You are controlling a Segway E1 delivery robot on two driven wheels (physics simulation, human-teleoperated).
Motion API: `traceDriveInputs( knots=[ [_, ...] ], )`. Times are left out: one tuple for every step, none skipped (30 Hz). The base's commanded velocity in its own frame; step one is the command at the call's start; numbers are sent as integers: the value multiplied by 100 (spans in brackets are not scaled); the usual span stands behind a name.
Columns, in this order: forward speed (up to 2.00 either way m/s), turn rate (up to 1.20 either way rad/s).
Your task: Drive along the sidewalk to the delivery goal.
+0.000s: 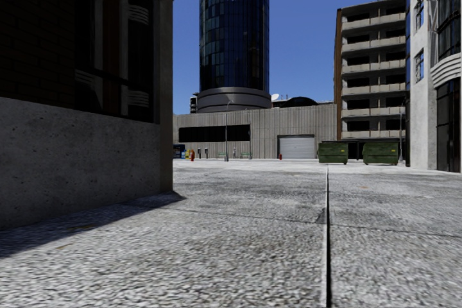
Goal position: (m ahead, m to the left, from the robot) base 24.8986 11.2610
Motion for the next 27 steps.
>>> traceDriveInputs(
  knots=[
    [200, 0],
    [200, 0],
    [200, 0],
    [200, 0],
    [200, 0],
    [200, 0],
    [200, 0],
    [200, 0],
    [200, 0],
    [200, 0],
    [200, 0],
    [200, 0],
    [200, 0],
    [200, 0],
    [200, 0],
    [200, 0],
    [200, 0],
    [200, 0],
    [200, 0],
    [200, 0],
    [200, 0],
    [200, 0],
    [200, 0],
    [200, 0],
    [200, 0],
    [200, 0],
    [200, 0]
  ],
)
